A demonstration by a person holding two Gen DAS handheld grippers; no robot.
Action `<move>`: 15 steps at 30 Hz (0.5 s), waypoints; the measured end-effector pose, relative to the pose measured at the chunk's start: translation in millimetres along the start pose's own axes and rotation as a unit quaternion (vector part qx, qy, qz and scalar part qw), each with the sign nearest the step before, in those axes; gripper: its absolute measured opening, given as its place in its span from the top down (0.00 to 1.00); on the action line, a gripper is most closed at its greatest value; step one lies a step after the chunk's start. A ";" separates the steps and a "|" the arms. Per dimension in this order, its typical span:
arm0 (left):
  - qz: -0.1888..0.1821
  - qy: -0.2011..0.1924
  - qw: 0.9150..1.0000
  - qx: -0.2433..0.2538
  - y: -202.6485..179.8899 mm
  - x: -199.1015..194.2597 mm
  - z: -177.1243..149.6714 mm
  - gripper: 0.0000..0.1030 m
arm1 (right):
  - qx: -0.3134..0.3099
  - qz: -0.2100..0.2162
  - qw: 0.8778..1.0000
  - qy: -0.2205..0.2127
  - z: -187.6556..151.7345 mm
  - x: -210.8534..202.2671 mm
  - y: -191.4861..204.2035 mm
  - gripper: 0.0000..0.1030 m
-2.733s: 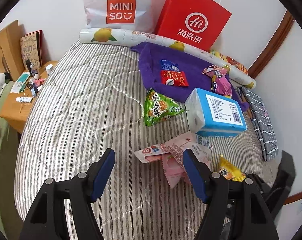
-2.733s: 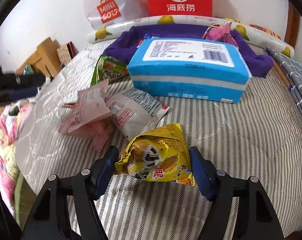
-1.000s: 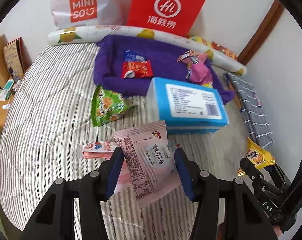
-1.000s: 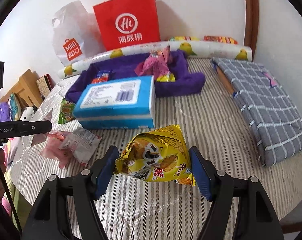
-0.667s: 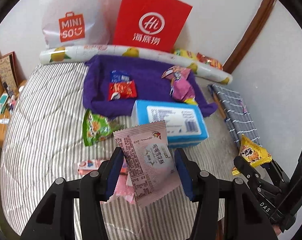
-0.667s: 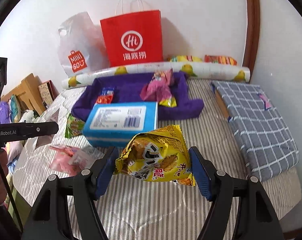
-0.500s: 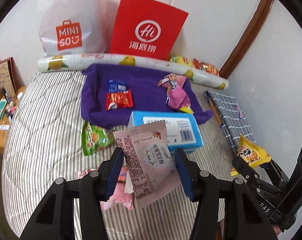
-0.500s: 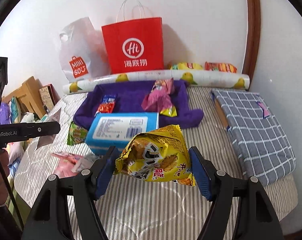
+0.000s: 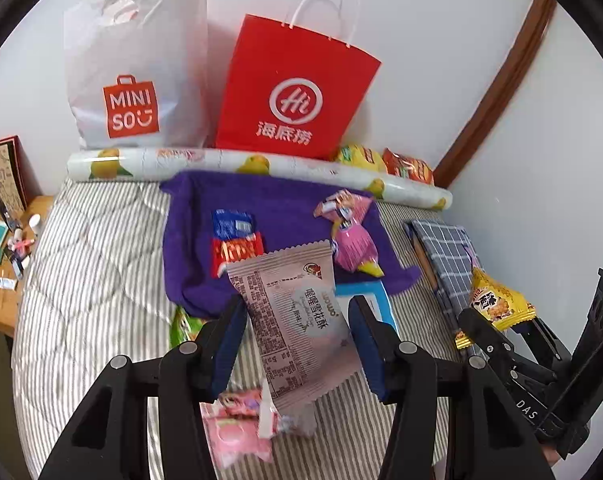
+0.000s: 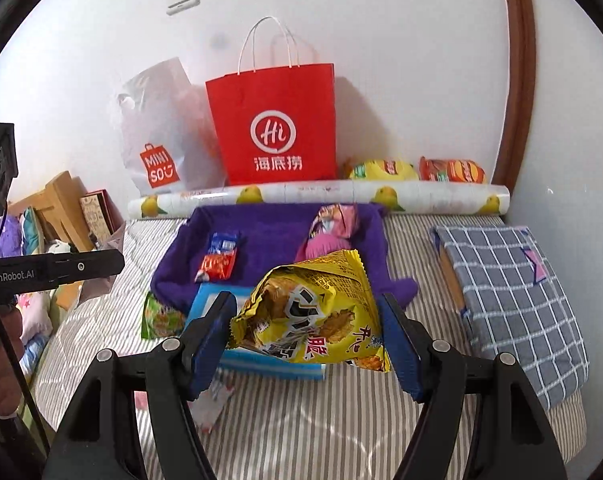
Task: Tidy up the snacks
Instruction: 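Carry the pink sachet and yellow bag over the purple towel with both tools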
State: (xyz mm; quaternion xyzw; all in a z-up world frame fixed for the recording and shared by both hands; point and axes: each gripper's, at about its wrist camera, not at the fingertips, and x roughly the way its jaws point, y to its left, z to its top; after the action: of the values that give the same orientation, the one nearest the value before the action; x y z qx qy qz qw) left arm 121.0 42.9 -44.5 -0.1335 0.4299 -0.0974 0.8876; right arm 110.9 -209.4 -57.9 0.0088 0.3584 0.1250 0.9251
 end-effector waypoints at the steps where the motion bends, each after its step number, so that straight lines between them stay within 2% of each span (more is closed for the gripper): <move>1: 0.001 -0.001 1.000 -0.001 1.6 1.1 3.6 0.51 | -0.001 0.002 1.000 0.000 4.2 3.9 0.7 0.31; 15: 0.026 -0.003 0.999 -0.028 28.3 36.6 58.4 0.51 | -0.012 0.045 0.999 0.010 62.4 72.1 8.6 0.31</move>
State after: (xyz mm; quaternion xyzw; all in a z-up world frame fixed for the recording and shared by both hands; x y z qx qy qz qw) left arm 191.1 68.0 -45.8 -0.1473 0.4330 -0.0620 0.8871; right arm 201.8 -179.4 -58.3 0.0125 0.3654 0.1712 0.9149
